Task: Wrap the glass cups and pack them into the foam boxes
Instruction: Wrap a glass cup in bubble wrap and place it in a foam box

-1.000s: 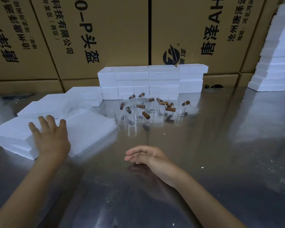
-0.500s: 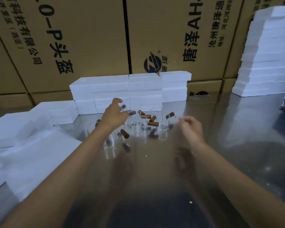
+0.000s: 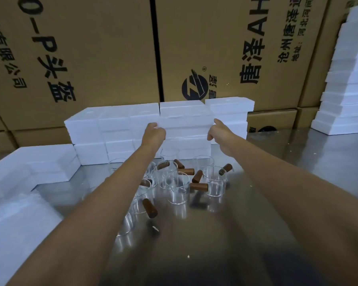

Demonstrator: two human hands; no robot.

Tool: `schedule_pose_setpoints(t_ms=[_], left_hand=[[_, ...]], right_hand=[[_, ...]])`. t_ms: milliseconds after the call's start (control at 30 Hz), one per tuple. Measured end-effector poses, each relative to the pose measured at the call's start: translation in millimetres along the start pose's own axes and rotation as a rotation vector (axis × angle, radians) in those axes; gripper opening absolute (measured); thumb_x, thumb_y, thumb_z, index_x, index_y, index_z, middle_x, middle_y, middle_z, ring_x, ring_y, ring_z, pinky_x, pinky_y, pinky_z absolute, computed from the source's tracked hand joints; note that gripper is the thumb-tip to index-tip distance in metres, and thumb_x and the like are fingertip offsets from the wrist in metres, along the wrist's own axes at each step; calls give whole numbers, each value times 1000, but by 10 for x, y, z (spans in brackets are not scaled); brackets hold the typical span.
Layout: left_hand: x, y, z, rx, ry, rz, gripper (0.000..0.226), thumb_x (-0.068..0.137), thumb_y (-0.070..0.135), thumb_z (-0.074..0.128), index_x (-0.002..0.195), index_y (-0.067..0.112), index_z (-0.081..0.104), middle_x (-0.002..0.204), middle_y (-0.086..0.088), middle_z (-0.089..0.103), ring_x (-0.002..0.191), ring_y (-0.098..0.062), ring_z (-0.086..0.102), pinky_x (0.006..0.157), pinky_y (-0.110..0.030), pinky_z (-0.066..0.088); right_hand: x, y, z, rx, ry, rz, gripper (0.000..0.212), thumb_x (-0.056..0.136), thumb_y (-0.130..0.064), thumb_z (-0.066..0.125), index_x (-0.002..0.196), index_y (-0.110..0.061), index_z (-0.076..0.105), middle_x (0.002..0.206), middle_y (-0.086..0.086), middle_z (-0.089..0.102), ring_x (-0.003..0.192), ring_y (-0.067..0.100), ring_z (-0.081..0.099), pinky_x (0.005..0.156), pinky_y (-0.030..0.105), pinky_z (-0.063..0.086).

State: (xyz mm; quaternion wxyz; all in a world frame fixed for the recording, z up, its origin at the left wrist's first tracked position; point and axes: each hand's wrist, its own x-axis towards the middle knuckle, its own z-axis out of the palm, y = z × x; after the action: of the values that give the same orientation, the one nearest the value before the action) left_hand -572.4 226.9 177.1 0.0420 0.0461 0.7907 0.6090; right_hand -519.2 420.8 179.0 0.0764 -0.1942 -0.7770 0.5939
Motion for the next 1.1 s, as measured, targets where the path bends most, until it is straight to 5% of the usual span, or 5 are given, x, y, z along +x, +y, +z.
schedule_pose_setpoints(t_ms=[167, 367, 733, 933, 1100], left_hand=[[-101, 15, 9, -11, -2, 89, 63, 95, 4, 40, 154, 23, 31, 125, 4, 44, 85, -7, 48, 73, -29, 41], [-693, 237, -192, -29, -12, 209, 56, 92, 3, 40, 144, 21, 46, 106, 2, 56, 80, -6, 50, 65, -19, 38], [-2564, -159, -808, -41, 32, 209, 48, 95, 5, 43, 134, 32, 50, 124, 3, 59, 79, 0, 63, 63, -17, 47], [-3435, -823, -926, 13, -108, 171, 47, 97, 4, 53, 114, 47, 51, 107, 11, 63, 96, -2, 61, 74, -17, 47], [-3706, -1070, -909, 140, -152, 186, 55, 95, 0, 49, 127, 45, 45, 118, 9, 56, 107, -10, 56, 82, -13, 46]], right_hand=[[-82, -12, -2, -30, 7, -89, 67, 84, 8, 41, 145, -20, 39, 146, 6, 43, 114, 25, 40, 90, 33, 37], [-707, -116, -267, 67, 60, -135, 69, 87, 4, 47, 148, -26, 40, 148, -1, 43, 126, 24, 46, 108, 37, 41], [-2817, 253, -182, -37, -54, -188, 52, 92, -15, 55, 140, -33, 46, 134, -8, 58, 120, 17, 57, 108, 43, 43], [-3560, 895, -67, -15, -88, -179, 46, 90, 2, 55, 122, -31, 54, 114, -16, 66, 85, -17, 62, 62, 5, 45], [-3777, 1216, -88, -75, -147, -136, 56, 90, -3, 57, 135, -35, 49, 133, -18, 60, 119, -1, 56, 97, 25, 47]])
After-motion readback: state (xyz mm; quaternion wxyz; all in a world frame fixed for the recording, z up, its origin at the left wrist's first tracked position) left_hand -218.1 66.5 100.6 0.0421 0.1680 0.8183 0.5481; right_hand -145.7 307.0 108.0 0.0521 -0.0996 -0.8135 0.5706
